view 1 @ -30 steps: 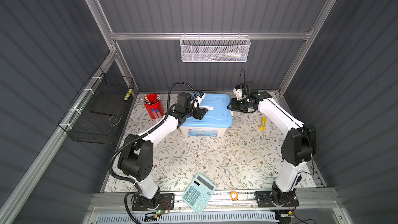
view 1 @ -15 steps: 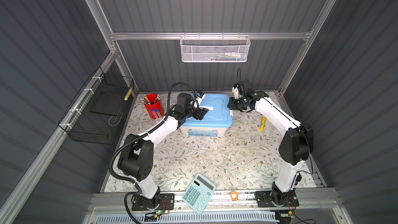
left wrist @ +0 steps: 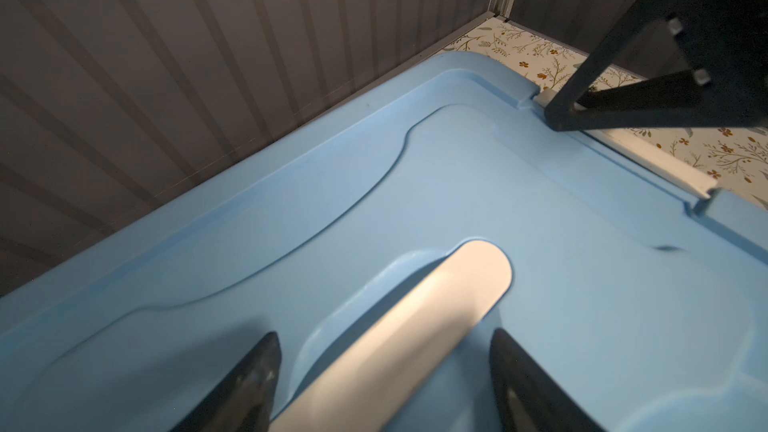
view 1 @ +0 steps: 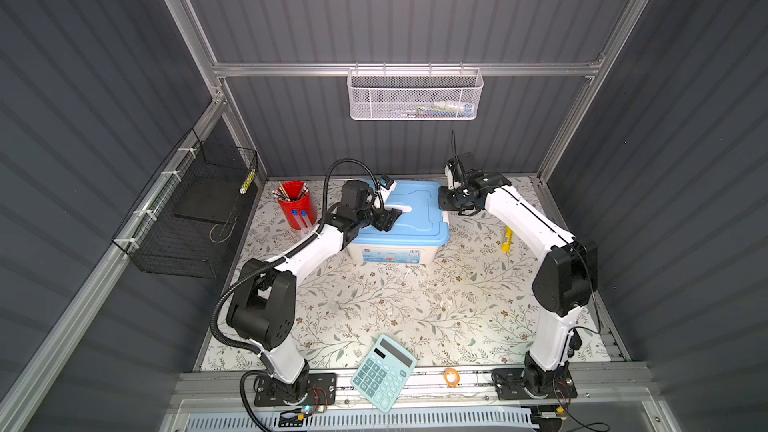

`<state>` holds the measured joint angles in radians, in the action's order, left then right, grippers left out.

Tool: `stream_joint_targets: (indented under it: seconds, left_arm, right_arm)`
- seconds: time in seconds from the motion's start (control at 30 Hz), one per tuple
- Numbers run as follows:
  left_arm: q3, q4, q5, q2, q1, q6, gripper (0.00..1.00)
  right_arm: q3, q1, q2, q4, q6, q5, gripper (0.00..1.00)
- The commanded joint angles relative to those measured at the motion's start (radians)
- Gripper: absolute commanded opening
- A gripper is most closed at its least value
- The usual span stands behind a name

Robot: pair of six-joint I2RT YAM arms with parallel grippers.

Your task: Organize the chemistry lab equipment

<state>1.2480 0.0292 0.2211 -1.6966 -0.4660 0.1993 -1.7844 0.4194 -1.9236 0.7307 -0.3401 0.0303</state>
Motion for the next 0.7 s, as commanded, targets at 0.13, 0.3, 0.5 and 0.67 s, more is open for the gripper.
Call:
stream_joint_targets:
  seconds: [0.13,0.3,0.5,0.67]
  left_arm:
    - [0.001,-0.025,0.015,0.035,-0.006,0.002,0.79]
    - [0.022,-0.034,0.013,0.081,0.000,-0.022,0.83]
    - [0.041,-0.028,0.066,0.169,0.036,-0.086,0.85]
    - [0.053,-0.058,0.100,0.234,0.117,-0.155,0.86]
  right_arm:
    - [0.054,0.006,-0.119,0.221,0.014,0.073,0.29]
    - [0.037,0.005,-0.105,0.217,0.014,0.048,0.35]
    - [0.014,-0.002,-0.063,0.196,0.019,-0.004,0.41]
    - [-0.026,-0.003,-0.015,0.209,0.046,0.014,0.52]
